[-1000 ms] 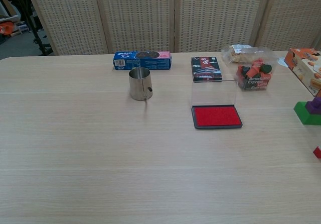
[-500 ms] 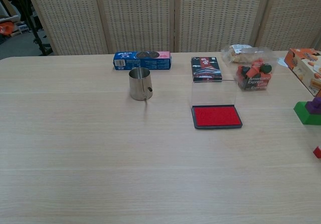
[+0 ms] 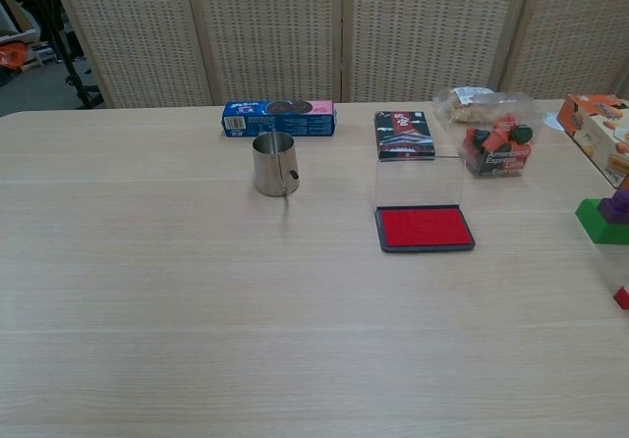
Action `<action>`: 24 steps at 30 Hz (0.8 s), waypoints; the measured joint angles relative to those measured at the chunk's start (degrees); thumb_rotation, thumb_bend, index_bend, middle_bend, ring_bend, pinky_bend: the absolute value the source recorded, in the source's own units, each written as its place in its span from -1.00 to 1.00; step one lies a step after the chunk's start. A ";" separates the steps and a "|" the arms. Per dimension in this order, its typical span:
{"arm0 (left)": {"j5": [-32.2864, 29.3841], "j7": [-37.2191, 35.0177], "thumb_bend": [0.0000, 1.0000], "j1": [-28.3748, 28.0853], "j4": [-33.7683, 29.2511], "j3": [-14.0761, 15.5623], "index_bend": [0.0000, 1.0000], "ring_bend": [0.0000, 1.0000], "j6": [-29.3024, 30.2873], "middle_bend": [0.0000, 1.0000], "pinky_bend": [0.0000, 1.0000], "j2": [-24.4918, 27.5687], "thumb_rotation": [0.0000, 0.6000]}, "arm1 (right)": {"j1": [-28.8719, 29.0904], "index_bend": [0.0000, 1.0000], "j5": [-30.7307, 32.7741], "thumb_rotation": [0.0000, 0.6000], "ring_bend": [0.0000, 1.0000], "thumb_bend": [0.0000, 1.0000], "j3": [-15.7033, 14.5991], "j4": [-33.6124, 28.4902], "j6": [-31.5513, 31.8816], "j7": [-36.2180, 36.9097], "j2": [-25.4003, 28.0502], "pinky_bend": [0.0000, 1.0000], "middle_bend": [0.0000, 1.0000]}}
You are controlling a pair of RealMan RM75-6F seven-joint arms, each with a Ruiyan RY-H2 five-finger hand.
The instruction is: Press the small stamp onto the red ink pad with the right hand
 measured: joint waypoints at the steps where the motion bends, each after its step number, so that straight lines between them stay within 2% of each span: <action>1: 0.01 -0.01 -1.00 0.00 0.00 0.01 -1.00 -1.00 0.00 -1.00 -1.00 0.01 1.00 | 0.04 -0.15 0.05 1.00 1.00 -0.30 -0.03 0.09 -0.03 0.02 -0.07 1.00 1.00; 24: 0.03 -0.17 -1.00 0.01 0.15 0.04 -1.00 -1.00 0.09 -1.00 -1.00 0.00 1.00 | 0.93 0.01 1.22 1.00 1.00 -0.13 -0.76 1.35 -1.04 0.53 -0.83 1.00 1.00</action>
